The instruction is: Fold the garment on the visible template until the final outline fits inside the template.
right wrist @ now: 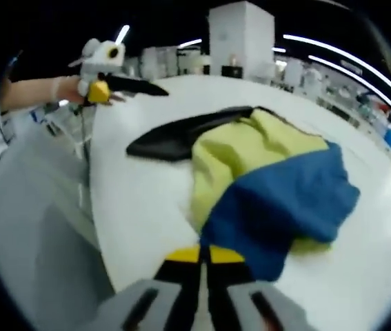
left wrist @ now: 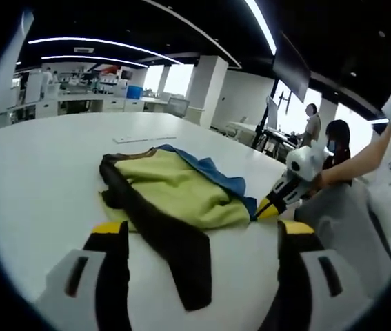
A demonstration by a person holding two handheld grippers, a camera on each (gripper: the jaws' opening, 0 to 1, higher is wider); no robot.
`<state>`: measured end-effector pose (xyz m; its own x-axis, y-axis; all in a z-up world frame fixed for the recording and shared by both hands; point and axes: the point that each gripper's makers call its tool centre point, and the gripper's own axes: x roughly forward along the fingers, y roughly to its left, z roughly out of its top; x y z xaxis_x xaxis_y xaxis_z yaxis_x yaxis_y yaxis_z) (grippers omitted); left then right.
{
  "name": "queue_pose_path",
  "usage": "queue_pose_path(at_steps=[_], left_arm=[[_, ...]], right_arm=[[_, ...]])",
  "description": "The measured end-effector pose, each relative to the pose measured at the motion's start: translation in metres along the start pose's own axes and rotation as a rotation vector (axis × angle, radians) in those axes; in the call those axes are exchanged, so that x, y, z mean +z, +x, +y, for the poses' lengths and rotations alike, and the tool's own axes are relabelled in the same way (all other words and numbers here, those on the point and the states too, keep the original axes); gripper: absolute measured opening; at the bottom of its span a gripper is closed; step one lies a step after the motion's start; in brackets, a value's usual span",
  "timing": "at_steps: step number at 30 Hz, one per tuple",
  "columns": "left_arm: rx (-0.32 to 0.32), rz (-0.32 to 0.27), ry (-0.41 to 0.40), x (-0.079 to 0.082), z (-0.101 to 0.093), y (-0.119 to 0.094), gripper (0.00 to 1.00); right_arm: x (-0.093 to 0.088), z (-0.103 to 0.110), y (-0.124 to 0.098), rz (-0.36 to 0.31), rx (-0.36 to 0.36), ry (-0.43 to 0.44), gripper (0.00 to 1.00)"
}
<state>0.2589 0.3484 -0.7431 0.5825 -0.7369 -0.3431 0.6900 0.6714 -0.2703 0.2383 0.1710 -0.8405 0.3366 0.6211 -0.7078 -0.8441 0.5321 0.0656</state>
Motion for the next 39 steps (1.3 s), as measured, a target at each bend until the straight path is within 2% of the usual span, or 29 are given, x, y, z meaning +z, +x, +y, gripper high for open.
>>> queue_pose_path(at_steps=[3, 5, 10, 14, 15, 18, 23, 24, 28, 30, 33, 39], left_arm=[[-0.007, 0.000, -0.002, 0.000, 0.000, 0.002, 0.86], [-0.012, 0.003, -0.005, -0.001, 0.002, 0.003, 0.86], [-0.022, 0.010, -0.009, -0.002, 0.004, 0.007, 0.86], [-0.032, 0.011, -0.009, 0.000, 0.003, 0.011, 0.85], [-0.036, 0.012, -0.009, 0.000, 0.003, 0.011, 0.85], [-0.042, 0.015, -0.010, -0.001, 0.003, 0.013, 0.85], [-0.054, 0.007, -0.020, -0.001, 0.004, 0.017, 0.83], [-0.055, 0.007, -0.021, -0.001, 0.006, 0.018, 0.82], [-0.056, 0.007, -0.026, -0.003, 0.012, 0.021, 0.83], [-0.055, 0.007, -0.027, -0.004, 0.013, 0.022, 0.83], [-0.054, 0.008, -0.029, -0.005, 0.016, 0.022, 0.83], [-0.048, 0.013, -0.035, -0.008, 0.020, 0.022, 0.83]], right_arm=[[0.008, 0.001, -0.008, -0.019, 0.000, 0.031, 0.00], [0.021, 0.001, -0.016, -0.079, 0.001, 0.074, 0.00], [0.034, -0.016, -0.037, -0.155, -0.036, 0.178, 0.00], [0.038, -0.038, -0.060, -0.222, -0.100, 0.241, 0.00], [0.037, -0.047, -0.067, -0.235, -0.134, 0.238, 0.00], [0.033, -0.065, -0.084, -0.249, -0.188, 0.270, 0.00], [0.020, -0.096, -0.113, -0.281, -0.282, 0.357, 0.00], [0.015, -0.106, -0.120, -0.287, -0.327, 0.371, 0.00], [0.000, -0.132, -0.141, -0.299, -0.417, 0.419, 0.00], [-0.010, -0.146, -0.153, -0.293, -0.473, 0.448, 0.00], [-0.021, -0.162, -0.165, -0.295, -0.514, 0.486, 0.00], [-0.048, -0.194, -0.187, -0.241, -0.620, 0.489, 0.00]])
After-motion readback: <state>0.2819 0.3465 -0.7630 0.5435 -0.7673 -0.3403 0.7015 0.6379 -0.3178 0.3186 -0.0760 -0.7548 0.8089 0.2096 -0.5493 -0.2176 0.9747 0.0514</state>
